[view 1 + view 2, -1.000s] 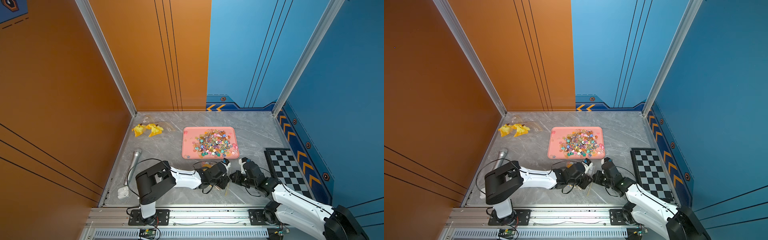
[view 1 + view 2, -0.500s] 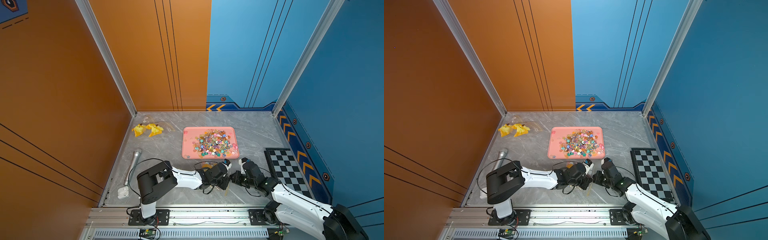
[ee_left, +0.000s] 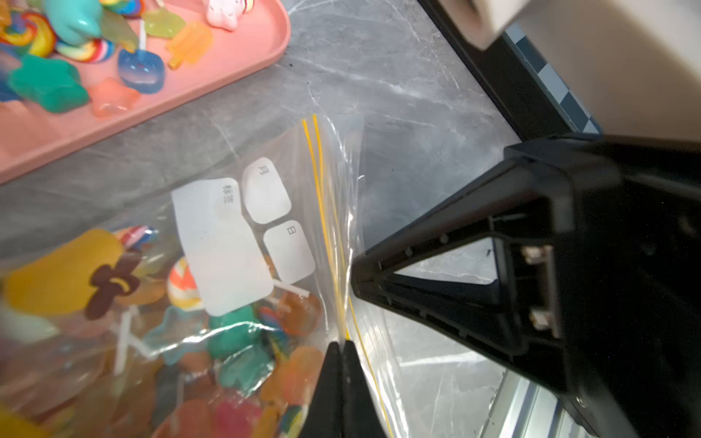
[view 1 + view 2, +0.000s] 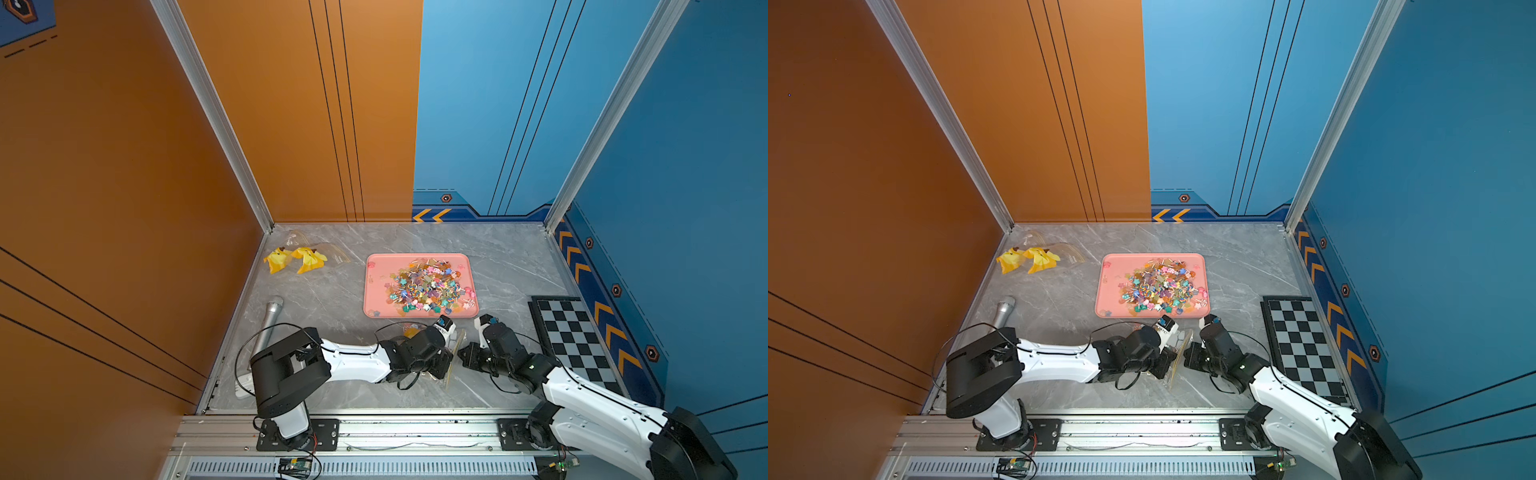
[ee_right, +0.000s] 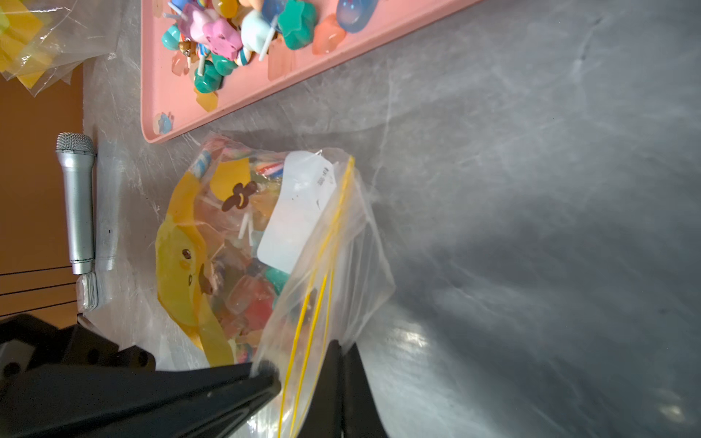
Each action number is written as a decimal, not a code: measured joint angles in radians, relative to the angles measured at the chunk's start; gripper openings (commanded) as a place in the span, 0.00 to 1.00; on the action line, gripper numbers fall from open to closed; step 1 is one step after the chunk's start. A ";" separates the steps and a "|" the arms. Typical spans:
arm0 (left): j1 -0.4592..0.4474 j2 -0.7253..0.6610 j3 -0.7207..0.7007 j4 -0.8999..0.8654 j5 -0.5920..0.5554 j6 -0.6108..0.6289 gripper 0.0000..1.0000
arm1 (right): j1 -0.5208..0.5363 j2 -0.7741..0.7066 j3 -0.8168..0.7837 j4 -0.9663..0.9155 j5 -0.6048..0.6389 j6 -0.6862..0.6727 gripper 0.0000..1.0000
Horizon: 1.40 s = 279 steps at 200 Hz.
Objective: Pour candies out of the ziploc bag
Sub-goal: Open the ziploc bag at the center of the board.
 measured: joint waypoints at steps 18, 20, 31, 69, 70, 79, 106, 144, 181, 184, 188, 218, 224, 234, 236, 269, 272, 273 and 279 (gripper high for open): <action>0.000 -0.019 -0.009 0.000 -0.015 0.008 0.00 | 0.004 0.001 0.007 0.001 -0.002 -0.001 0.00; 0.000 -0.021 -0.010 0.000 -0.016 0.009 0.00 | 0.004 0.001 0.008 0.002 -0.002 -0.001 0.00; 0.002 -0.034 -0.016 -0.001 -0.025 0.014 0.00 | 0.005 0.002 0.011 0.005 -0.006 -0.003 0.00; 0.011 -0.098 -0.020 -0.051 -0.060 0.041 0.00 | 0.006 0.003 0.027 0.022 -0.027 -0.013 0.00; 0.012 -0.101 -0.020 -0.054 -0.061 0.042 0.00 | 0.006 0.003 0.027 0.023 -0.027 -0.013 0.00; 0.014 -0.117 -0.020 -0.068 -0.068 0.050 0.00 | 0.007 0.003 0.032 0.027 -0.031 -0.016 0.00; 0.031 -0.149 -0.019 -0.101 -0.095 0.065 0.00 | 0.008 0.003 0.038 0.014 -0.019 -0.021 0.00; 0.069 -0.185 -0.019 -0.127 -0.145 0.072 0.00 | -0.008 0.013 0.034 -0.074 0.029 -0.031 0.00; 0.076 -0.190 -0.019 -0.128 -0.115 0.093 0.10 | -0.012 0.005 0.030 -0.100 0.032 -0.037 0.00; 0.073 -0.187 -0.018 -0.128 -0.109 0.095 0.13 | -0.013 0.004 0.030 -0.102 0.033 -0.037 0.00; 0.070 -0.185 -0.016 -0.127 -0.104 0.098 0.17 | -0.014 0.004 0.030 -0.102 0.033 -0.037 0.00; 0.043 -0.134 0.003 -0.104 -0.028 0.126 0.44 | -0.016 0.003 0.030 -0.108 0.037 -0.038 0.00; 0.037 -0.122 0.004 -0.094 -0.009 0.129 0.48 | -0.016 0.002 0.030 -0.109 0.037 -0.037 0.00; 0.028 -0.105 0.007 -0.084 0.019 0.126 0.51 | -0.016 -0.002 0.030 -0.108 0.037 -0.037 0.00; 0.026 -0.101 0.008 -0.083 0.024 0.127 0.51 | -0.016 -0.002 0.030 -0.109 0.037 -0.038 0.00; -0.004 -0.034 0.036 -0.066 0.087 0.129 0.56 | -0.016 -0.015 0.030 -0.109 0.037 -0.037 0.00; -0.007 -0.027 0.040 -0.065 0.092 0.130 0.57 | -0.016 -0.016 0.030 -0.109 0.037 -0.037 0.00; -0.008 -0.026 0.041 -0.065 0.093 0.129 0.57 | -0.016 -0.017 0.030 -0.108 0.037 -0.037 0.00; -0.013 -0.015 0.047 -0.064 0.097 0.129 0.57 | -0.016 -0.019 0.030 -0.108 0.037 -0.037 0.00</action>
